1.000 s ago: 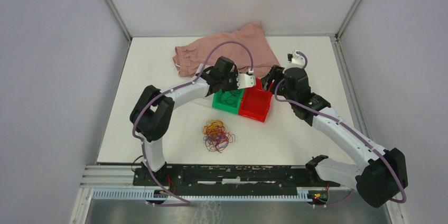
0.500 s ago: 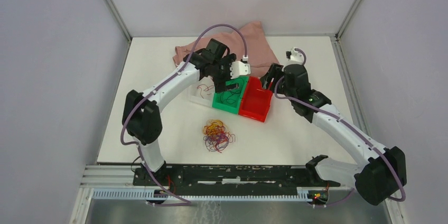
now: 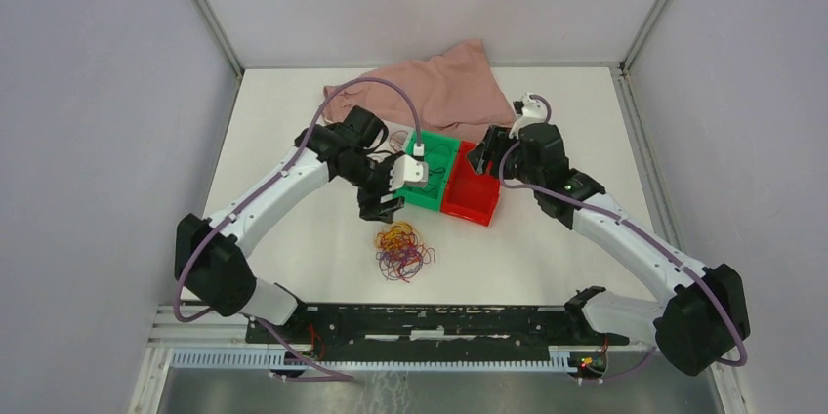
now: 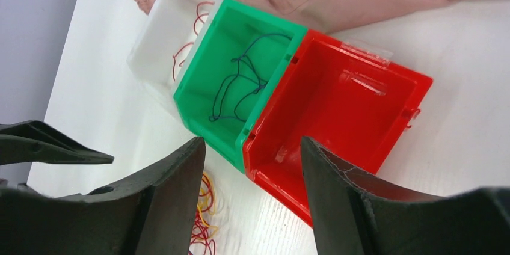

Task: Untangle the cables

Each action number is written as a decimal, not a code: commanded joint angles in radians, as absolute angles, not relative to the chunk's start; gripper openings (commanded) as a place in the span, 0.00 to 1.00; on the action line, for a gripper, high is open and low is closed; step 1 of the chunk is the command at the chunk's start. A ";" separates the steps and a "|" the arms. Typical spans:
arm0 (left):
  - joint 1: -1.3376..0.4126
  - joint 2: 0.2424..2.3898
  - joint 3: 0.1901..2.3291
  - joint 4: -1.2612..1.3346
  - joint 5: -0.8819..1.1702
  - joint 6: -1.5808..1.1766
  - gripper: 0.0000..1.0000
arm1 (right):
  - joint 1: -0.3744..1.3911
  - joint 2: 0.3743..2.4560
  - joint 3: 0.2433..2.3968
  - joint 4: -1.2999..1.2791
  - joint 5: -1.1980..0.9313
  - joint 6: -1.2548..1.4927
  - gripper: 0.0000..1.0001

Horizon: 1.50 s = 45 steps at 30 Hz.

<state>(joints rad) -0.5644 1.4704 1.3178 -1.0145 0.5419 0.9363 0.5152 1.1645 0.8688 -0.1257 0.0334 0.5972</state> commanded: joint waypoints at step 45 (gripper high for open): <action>-0.575 1.462 1.356 -0.983 0.642 0.697 0.03 | 0.536 1.113 0.809 0.079 -0.125 0.600 0.59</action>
<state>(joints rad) -0.5694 1.5925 1.2701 -0.9787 0.6331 0.8299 0.5304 1.1511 0.7807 -0.0147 -0.0528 0.6037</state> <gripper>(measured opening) 0.044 0.543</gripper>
